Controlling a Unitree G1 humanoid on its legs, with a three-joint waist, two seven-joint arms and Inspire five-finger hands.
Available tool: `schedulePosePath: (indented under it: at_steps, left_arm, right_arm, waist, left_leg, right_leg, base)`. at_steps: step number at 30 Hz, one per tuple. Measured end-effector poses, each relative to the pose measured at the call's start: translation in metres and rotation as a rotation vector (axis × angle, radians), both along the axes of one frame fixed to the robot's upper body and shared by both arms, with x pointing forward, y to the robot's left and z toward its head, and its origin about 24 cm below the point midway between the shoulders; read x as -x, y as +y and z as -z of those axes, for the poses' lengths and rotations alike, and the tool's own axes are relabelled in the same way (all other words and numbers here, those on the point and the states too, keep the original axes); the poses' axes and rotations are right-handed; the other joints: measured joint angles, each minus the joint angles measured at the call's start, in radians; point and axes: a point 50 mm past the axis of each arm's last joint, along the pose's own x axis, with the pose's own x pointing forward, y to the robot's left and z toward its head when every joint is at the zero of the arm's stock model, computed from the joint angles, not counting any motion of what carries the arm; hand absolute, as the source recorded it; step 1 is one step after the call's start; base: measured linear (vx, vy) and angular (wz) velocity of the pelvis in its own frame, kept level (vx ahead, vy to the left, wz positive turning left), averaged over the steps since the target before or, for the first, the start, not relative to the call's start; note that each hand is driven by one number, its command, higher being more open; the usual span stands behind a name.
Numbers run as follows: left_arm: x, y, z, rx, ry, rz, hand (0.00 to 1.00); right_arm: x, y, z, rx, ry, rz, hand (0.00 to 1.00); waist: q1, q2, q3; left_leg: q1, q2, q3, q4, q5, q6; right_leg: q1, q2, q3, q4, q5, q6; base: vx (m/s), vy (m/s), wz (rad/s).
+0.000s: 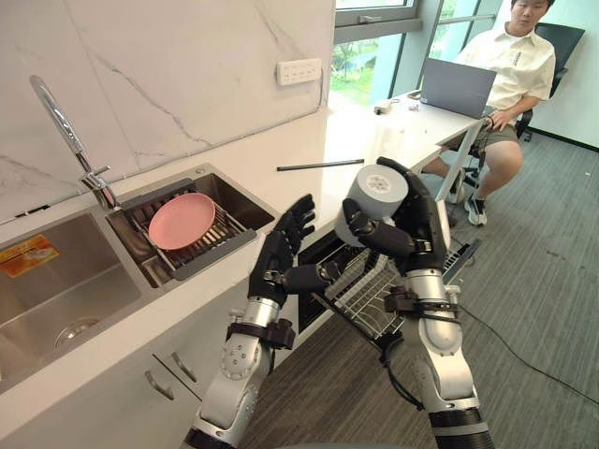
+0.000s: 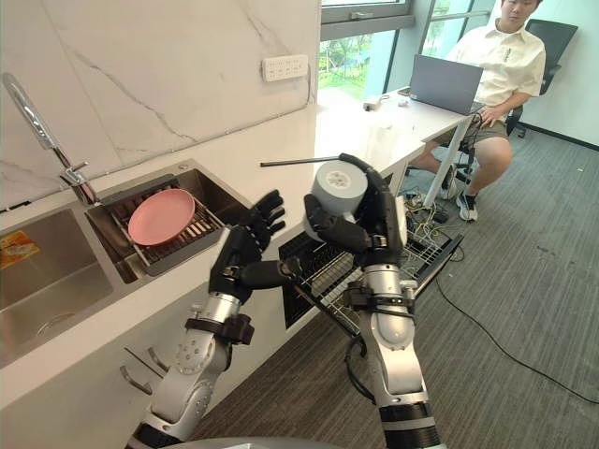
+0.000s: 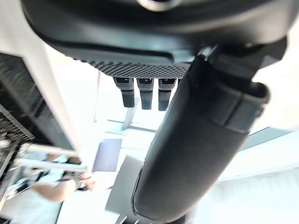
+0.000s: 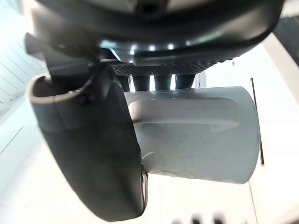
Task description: Walk over to the sink, pick up the cup, carry it to the dishwasher, place the cup inside the dishwasher, then close the dishwasher door
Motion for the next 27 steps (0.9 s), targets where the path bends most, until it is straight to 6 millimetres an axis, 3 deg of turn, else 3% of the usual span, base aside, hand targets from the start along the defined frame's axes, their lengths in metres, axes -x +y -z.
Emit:
schedulePosePath:
  at_steps: [3,6,15,17,24,27]
  left_arm:
    - [0.005,0.010,0.001,0.032,0.001,-0.024,0.90]
    - [0.015,0.013,0.016,0.027,0.066,-0.016,0.90]
    - [0.054,0.013,0.113,-0.050,0.513,0.059,0.90]
    - [0.066,0.023,0.132,-0.072,0.612,0.039,0.90]
    - [0.090,0.060,0.170,-0.192,0.809,-0.073,0.90]
    - [0.102,0.075,0.183,-0.238,0.888,-0.117,0.90]
  right_arm:
    - [0.005,-0.015,0.005,0.000,0.019,0.066,0.30]
    - [0.008,-0.025,0.007,0.005,0.031,0.104,0.30]
    - [0.013,-0.044,0.021,0.036,0.096,0.153,0.30]
    - [0.014,-0.051,0.032,0.050,0.149,0.172,0.30]
    - [0.021,-0.067,0.071,0.080,0.336,0.235,0.30]
    - [0.022,-0.070,0.078,0.090,0.375,0.245,0.30]
  waist:
    - [0.001,0.000,0.000]
    - [-0.002,0.000,0.000]
    - [-0.002,-0.004,0.006]
    - [-0.002,-0.005,0.007]
    - [-0.002,-0.001,0.037]
    - [-0.001,0.002,0.048]
  left_leg:
    - [0.000,0.000,0.000,0.000,-0.001,0.000]
    - [0.000,0.000,0.003,0.000,-0.002,0.000]
    - [-0.011,0.001,0.003,0.000,-0.003,-0.001]
    - [-0.018,0.002,0.001,0.000,-0.006,-0.003]
    - [-0.039,0.000,-0.012,0.000,-0.006,-0.004]
    - [-0.058,-0.002,-0.014,0.000,-0.007,-0.004]
  right_leg:
    - [0.000,0.000,0.000,-0.002,0.000,0.000]
    - [-0.001,0.000,0.004,-0.002,0.000,0.000]
    - [-0.010,0.000,0.003,-0.004,-0.006,0.009]
    - [-0.011,-0.004,0.002,-0.007,-0.005,0.009]
    - [-0.022,-0.006,-0.014,-0.012,-0.006,0.010]
    - [-0.039,-0.008,-0.017,-0.014,-0.006,0.011]
  base:
    - [0.00,0.000,0.00]
    - [0.00,-0.001,-0.02]
    - [0.00,0.000,0.00]
    - [0.00,0.000,0.00]
    - [0.00,-0.005,0.06]
    - [0.01,0.003,0.04]
